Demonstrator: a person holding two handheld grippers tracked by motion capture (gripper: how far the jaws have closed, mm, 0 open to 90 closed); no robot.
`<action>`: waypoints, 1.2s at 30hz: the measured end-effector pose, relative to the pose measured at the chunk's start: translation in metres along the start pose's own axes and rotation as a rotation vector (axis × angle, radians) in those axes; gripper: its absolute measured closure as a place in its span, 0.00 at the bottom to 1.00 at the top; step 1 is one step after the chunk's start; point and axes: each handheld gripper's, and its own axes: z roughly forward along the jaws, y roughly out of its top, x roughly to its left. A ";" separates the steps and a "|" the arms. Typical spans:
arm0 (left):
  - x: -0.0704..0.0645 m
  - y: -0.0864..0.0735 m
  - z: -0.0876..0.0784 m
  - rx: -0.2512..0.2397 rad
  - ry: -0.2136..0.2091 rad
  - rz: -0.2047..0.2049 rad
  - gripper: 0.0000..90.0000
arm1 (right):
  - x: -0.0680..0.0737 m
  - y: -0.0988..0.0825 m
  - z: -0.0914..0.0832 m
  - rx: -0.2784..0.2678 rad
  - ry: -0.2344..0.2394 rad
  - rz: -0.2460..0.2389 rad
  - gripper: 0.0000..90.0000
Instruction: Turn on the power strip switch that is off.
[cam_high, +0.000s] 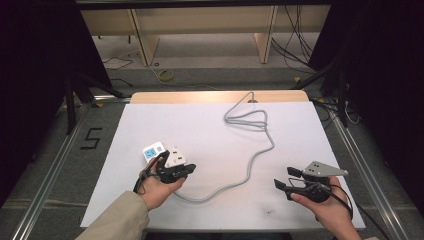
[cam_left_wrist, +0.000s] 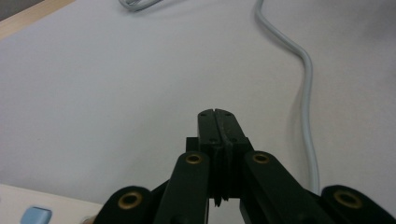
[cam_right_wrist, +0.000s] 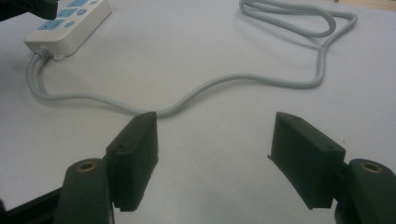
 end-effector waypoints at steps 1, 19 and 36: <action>0.002 0.000 -0.001 -0.003 0.004 -0.007 1.00 | 0.000 0.000 0.000 0.000 0.000 0.000 0.36; 0.016 0.000 -0.009 -0.005 0.052 -0.043 1.00 | 0.000 0.000 0.000 0.004 0.003 -0.001 0.36; 0.031 -0.001 -0.015 -0.002 0.097 -0.059 1.00 | 0.000 0.000 0.001 0.007 0.001 -0.001 0.36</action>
